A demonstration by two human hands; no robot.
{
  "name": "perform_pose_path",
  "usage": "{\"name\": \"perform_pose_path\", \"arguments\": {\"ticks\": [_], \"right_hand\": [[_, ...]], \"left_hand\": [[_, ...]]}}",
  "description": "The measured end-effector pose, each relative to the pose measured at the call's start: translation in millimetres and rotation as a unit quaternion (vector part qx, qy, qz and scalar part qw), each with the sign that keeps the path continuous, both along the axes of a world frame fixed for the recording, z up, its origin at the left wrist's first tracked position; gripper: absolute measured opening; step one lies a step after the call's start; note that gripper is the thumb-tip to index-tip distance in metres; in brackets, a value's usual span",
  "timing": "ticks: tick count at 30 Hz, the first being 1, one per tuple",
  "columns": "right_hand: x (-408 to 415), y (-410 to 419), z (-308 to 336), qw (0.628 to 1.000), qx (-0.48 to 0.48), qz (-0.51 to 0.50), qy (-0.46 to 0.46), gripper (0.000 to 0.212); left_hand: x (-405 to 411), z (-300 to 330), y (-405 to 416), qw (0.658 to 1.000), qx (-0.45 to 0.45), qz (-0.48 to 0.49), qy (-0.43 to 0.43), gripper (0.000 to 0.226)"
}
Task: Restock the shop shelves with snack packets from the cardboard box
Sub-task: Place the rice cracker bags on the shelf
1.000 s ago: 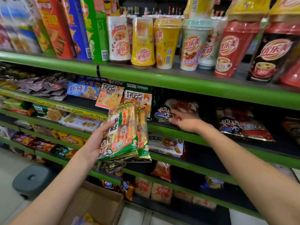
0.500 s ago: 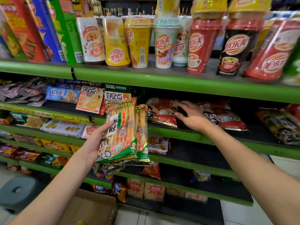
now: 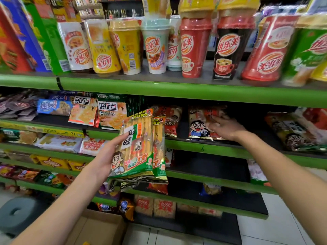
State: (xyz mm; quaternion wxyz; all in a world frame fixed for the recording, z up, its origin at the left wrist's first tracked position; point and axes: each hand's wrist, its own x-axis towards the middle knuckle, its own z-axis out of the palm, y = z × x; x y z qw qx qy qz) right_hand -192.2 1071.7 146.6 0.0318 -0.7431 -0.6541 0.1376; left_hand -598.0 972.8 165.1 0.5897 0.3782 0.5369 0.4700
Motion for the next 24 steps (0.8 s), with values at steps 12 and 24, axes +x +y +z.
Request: {"name": "perform_pose_path", "arguments": {"ticks": [12, 24], "right_hand": [[-47, -9, 0, 0.995, 0.078, 0.043, -0.053, 0.077], [-143, -2, -12, 0.958, 0.112, 0.249, -0.082, 0.068]], "left_hand": [[35, 6, 9, 0.998, -0.003, -0.044, -0.033, 0.009], [12, -2, 17, 0.997, -0.011, -0.039, -0.072, 0.015]]}}
